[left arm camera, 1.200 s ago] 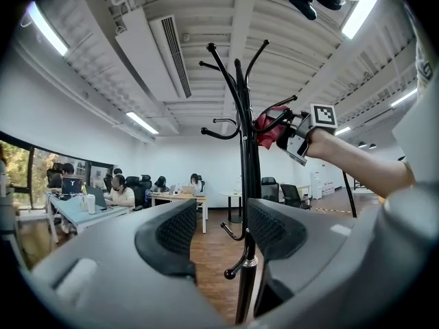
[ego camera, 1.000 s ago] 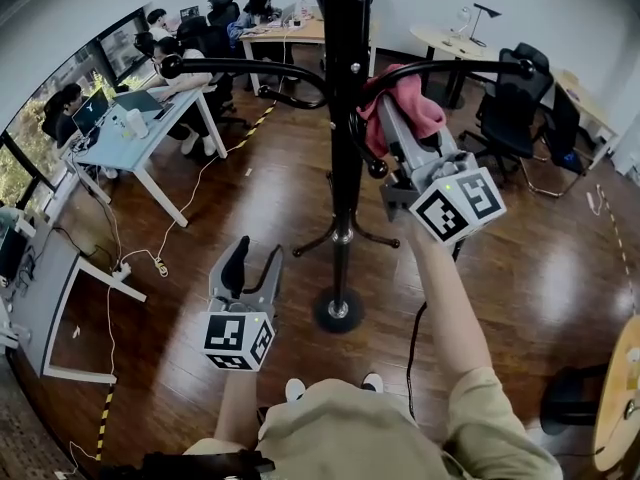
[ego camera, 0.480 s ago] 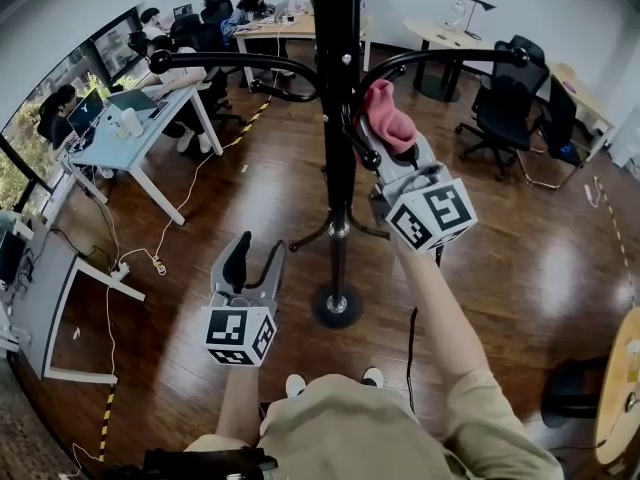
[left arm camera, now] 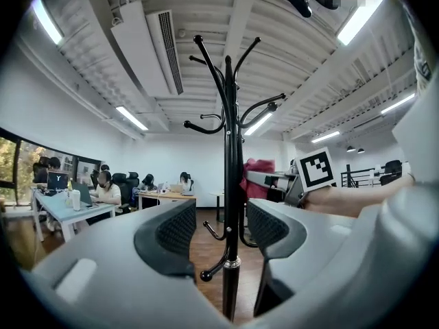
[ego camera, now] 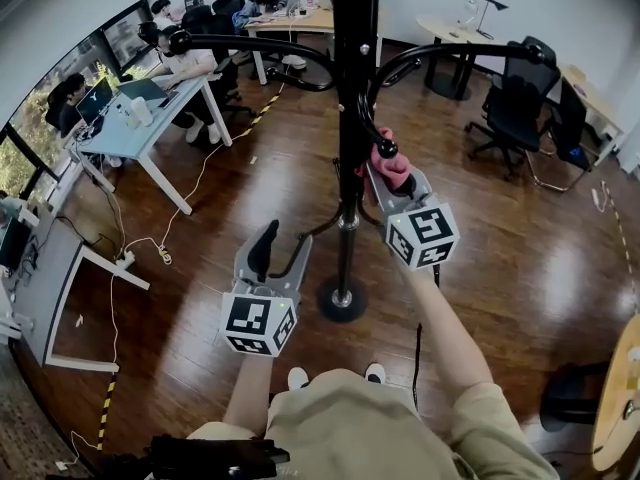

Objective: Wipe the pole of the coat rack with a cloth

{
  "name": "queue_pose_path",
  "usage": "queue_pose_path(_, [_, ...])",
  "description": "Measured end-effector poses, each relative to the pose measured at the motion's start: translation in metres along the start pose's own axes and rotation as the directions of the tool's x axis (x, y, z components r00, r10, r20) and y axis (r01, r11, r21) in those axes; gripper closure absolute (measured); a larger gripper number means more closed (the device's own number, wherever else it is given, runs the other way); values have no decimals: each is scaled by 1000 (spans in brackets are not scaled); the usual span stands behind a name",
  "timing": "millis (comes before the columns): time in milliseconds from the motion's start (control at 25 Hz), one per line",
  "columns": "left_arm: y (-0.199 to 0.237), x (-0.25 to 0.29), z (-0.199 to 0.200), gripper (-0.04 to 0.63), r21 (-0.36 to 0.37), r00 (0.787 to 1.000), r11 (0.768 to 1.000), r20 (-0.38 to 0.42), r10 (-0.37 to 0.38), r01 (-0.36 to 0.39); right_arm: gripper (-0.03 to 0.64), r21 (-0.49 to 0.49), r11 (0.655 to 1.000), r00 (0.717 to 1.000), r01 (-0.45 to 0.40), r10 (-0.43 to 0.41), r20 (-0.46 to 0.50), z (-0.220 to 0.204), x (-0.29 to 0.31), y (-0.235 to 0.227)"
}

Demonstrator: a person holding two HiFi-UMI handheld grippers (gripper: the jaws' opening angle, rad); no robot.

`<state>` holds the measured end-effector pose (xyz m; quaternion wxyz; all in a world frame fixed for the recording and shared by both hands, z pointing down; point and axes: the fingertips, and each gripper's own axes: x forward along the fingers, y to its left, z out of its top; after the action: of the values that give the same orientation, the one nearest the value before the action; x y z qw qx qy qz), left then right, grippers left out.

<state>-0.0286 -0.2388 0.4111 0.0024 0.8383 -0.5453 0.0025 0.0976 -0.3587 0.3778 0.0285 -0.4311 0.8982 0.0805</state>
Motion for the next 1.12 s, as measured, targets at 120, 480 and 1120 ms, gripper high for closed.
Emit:
queue_pose_path(120, [-6,5,-2,373,-1,1000,1000,-3,-22,22,574,-23,1000,988,-13,10,-151,-42,0,7])
queue_pose_path(480, [-13,8,-6,373,-18,998,998,-12,-56,56,574,-261,953,820,-152,-26,-572,-159,-11,35])
queue_pose_path(1120, [-16,8,-17,373,-50,996,995,-16,-92,91,574,-564,773,591,-292,-317,-741,-203,-101,16])
